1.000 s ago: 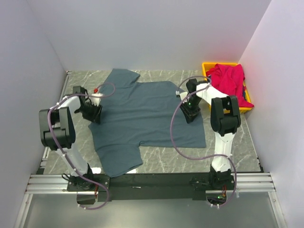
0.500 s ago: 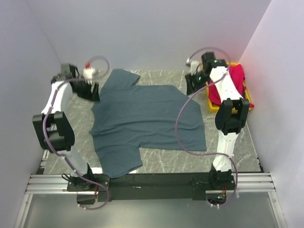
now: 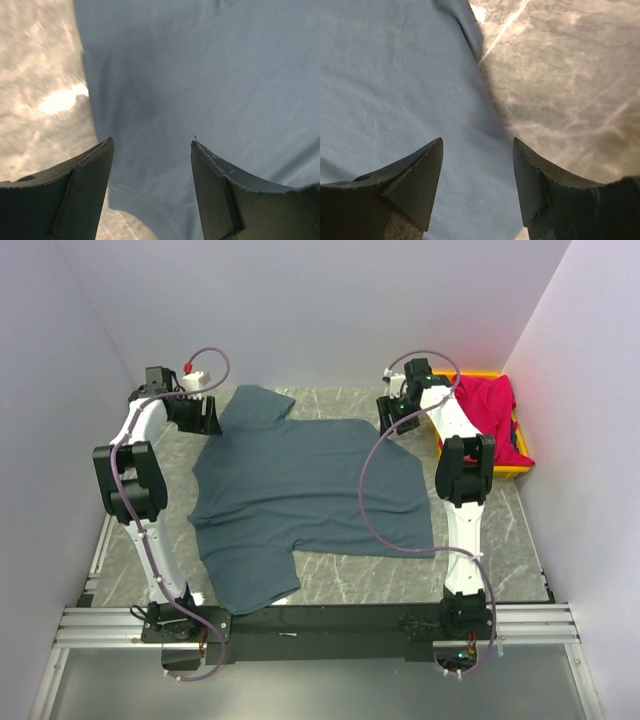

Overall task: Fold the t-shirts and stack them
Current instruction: Flatten the tshirt out

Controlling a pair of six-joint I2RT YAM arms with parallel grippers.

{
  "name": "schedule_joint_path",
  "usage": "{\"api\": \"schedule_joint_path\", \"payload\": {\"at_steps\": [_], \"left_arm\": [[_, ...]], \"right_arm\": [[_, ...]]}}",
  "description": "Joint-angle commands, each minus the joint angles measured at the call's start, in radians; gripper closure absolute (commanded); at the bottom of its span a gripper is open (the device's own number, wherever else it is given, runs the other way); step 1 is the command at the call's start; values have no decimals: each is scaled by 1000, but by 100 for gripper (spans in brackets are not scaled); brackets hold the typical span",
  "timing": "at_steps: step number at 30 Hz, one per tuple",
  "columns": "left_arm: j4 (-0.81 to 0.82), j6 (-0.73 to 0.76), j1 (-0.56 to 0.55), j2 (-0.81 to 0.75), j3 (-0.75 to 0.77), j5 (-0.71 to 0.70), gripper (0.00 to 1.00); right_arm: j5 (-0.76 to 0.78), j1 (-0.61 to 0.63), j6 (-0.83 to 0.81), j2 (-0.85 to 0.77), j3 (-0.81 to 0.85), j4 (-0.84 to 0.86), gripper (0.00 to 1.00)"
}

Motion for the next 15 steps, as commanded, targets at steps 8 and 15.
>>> {"api": "schedule_joint_path", "payload": {"at_steps": [8, 15], "left_arm": [[51, 22, -5, -109, -127, -10, 30], [39, 14, -6, -104, -116, -10, 31]], "right_arm": [[-45, 6, 43, 89, 45, 54, 37], [-36, 6, 34, 122, 88, 28, 62]]}}
